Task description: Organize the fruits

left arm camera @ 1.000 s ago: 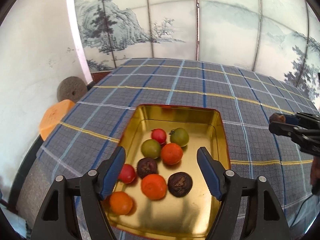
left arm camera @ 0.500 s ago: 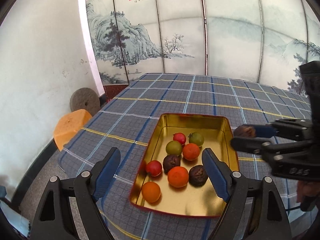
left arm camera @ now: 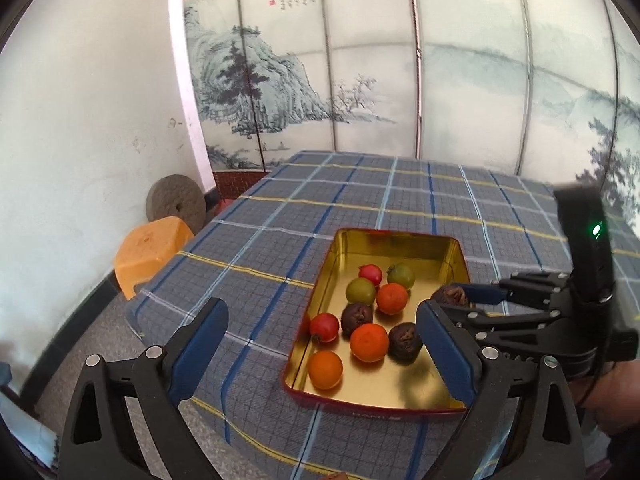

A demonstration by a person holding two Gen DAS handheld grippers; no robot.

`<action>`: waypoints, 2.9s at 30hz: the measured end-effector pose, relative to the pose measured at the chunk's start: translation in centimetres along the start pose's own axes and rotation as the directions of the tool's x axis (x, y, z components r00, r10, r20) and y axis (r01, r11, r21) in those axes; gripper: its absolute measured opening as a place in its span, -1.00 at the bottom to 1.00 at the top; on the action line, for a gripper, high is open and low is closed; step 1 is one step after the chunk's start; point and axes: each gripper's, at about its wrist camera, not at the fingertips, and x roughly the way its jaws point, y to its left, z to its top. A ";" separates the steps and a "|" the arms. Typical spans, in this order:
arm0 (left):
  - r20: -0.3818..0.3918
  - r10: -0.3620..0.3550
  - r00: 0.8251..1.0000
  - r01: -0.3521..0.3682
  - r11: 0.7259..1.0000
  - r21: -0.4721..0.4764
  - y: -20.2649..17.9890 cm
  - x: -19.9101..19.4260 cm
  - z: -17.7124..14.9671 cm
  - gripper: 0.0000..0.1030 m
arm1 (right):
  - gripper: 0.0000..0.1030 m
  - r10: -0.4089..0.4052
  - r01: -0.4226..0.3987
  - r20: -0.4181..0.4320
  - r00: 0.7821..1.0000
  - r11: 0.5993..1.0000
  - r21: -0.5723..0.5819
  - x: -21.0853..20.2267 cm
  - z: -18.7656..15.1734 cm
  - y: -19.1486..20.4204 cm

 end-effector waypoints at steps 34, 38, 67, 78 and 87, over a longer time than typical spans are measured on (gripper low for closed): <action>0.214 -0.010 0.977 0.022 0.998 -0.056 1.1 -9.0 0.7 0.99 | 0.91 -0.206 0.284 0.456 0.866 0.953 -0.109 -15.5 -1.9 7.6; 0.229 -0.016 0.973 0.028 0.998 -0.049 0.6 -10.2 0.7 0.99 | 0.96 -0.212 0.298 0.484 0.849 0.949 -0.107 -17.0 -2.4 7.9; 0.167 -0.064 0.984 0.062 0.998 0.015 -1.9 -10.7 0.2 1.00 | 0.99 -0.271 0.338 0.465 0.843 0.939 -0.065 -19.7 -5.8 5.3; 0.099 -0.016 0.995 0.011 0.999 0.049 -3.6 -7.0 1.0 1.00 | 0.99 -0.474 0.464 0.157 0.866 0.880 0.101 -17.0 -8.0 -10.8; 0.026 -0.017 1.000 0.015 0.997 0.076 -5.6 -3.6 2.8 1.00 | 0.99 -0.565 0.580 -0.134 0.814 0.778 0.241 -15.7 -11.7 -25.5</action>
